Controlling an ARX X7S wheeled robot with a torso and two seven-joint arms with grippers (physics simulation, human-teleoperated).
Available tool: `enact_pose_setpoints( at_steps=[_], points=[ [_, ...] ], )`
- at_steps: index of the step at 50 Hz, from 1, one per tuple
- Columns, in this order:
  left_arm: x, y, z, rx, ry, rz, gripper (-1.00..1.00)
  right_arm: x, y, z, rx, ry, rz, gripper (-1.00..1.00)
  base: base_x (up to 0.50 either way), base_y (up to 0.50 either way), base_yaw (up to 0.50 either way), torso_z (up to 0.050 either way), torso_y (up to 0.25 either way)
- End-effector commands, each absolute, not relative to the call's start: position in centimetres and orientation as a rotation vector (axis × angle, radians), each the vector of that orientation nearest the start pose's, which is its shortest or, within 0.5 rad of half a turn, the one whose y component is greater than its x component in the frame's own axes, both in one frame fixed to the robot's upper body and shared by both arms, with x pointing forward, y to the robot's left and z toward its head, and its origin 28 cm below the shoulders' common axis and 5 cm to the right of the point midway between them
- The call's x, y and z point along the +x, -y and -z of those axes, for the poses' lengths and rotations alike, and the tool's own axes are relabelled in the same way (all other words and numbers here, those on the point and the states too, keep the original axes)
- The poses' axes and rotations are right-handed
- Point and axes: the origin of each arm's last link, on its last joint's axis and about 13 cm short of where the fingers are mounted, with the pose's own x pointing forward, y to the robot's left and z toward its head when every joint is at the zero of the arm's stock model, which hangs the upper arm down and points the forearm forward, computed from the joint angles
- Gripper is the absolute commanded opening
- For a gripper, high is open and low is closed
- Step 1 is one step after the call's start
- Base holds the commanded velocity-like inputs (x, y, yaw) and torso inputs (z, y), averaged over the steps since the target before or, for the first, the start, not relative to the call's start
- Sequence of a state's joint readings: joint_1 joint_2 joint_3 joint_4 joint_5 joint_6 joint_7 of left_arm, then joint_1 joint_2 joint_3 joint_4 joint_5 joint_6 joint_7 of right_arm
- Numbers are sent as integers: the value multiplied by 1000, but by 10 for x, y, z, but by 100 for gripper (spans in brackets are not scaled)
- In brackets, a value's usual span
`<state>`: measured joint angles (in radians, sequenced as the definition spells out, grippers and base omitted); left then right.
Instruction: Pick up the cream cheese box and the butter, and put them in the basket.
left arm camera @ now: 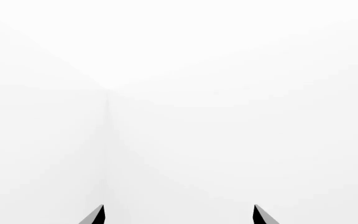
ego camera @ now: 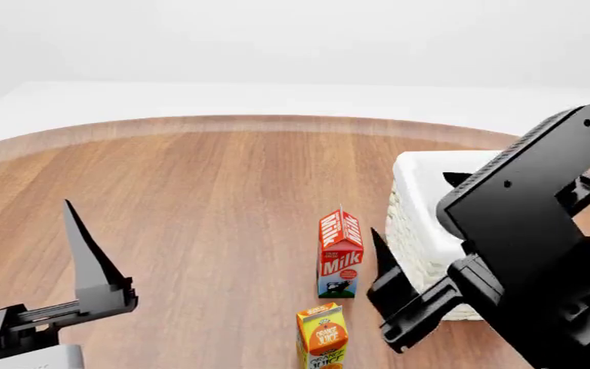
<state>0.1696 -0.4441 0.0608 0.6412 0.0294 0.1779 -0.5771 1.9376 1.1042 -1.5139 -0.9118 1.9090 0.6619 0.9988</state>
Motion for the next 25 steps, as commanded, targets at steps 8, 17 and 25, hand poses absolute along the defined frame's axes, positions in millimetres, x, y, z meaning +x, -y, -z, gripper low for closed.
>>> enact_pose_setpoints(
  at_steps=[8,17,25],
  points=[
    [163,-250,-136,201,718,-294,100,104,100,-253,-574,-169,-586,100,0,0,0,0,0],
    [163,-249,-136,203,717,-290,100,96,95,-250,-587,-188,-664,100,0,0,0,0,0],
    [162,-249,-137,204,718,-291,100,95,88,-247,-589,-210,-729,100,0,0,0,0,0]
  ],
)
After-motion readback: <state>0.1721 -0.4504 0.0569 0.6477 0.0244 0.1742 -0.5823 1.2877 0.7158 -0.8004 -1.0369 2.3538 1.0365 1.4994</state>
